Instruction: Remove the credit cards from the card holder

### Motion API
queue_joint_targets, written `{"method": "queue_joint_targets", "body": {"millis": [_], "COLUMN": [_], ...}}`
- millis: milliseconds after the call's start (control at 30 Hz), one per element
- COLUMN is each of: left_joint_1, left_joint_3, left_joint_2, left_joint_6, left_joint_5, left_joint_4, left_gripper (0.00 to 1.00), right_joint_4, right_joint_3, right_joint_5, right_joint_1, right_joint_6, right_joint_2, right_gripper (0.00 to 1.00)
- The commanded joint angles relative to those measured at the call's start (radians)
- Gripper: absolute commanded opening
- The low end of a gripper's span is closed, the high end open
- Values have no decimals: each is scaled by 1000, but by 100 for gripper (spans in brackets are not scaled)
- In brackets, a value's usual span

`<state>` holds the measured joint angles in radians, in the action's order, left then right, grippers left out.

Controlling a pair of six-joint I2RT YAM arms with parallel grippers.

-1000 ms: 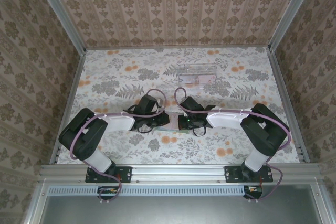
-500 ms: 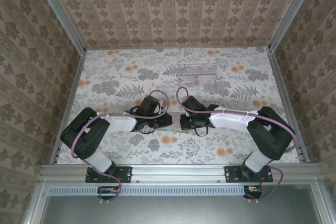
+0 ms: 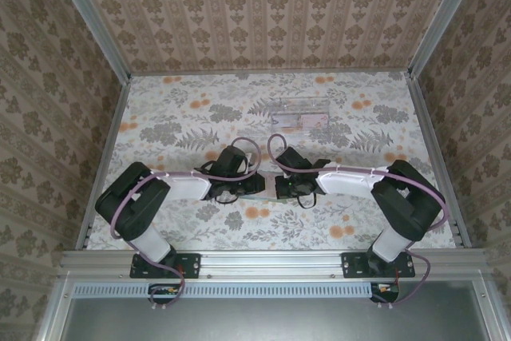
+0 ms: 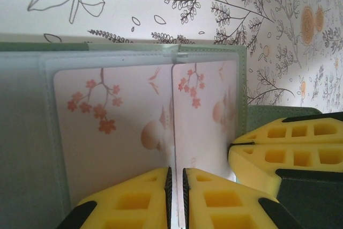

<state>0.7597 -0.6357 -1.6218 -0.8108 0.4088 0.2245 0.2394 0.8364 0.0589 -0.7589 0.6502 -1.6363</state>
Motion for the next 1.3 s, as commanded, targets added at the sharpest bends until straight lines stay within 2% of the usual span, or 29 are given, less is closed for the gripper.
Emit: {"method": "queue_joint_targets", "body": {"millis": [0, 333, 667, 900, 1267], "left_joint_1": [12, 24, -2, 10, 46], "left_joint_3": [-7, -23, -15, -40, -89], "left_joint_2": [-36, -53, 32, 115, 19], "left_joint_6": [9, 9, 70, 76, 51], "left_joint_5": [-5, -6, -138, -103, -45], "left_joint_4": [-28, -38, -232, -221, -142], "left_gripper": [16, 16, 16, 19, 19], "right_joint_4": [18, 4, 4, -6, -1], "right_joint_3": [-8, -16, -23, -25, -24], "right_joint_5": [-17, -9, -13, -8, -8], "right_joint_1": [4, 5, 5, 4, 5], "right_joint_6": [-11, -1, -3, 0, -1], "right_joint_2": [-22, -28, -21, -25, -19], "right_gripper": [7, 6, 6, 6, 6]}}
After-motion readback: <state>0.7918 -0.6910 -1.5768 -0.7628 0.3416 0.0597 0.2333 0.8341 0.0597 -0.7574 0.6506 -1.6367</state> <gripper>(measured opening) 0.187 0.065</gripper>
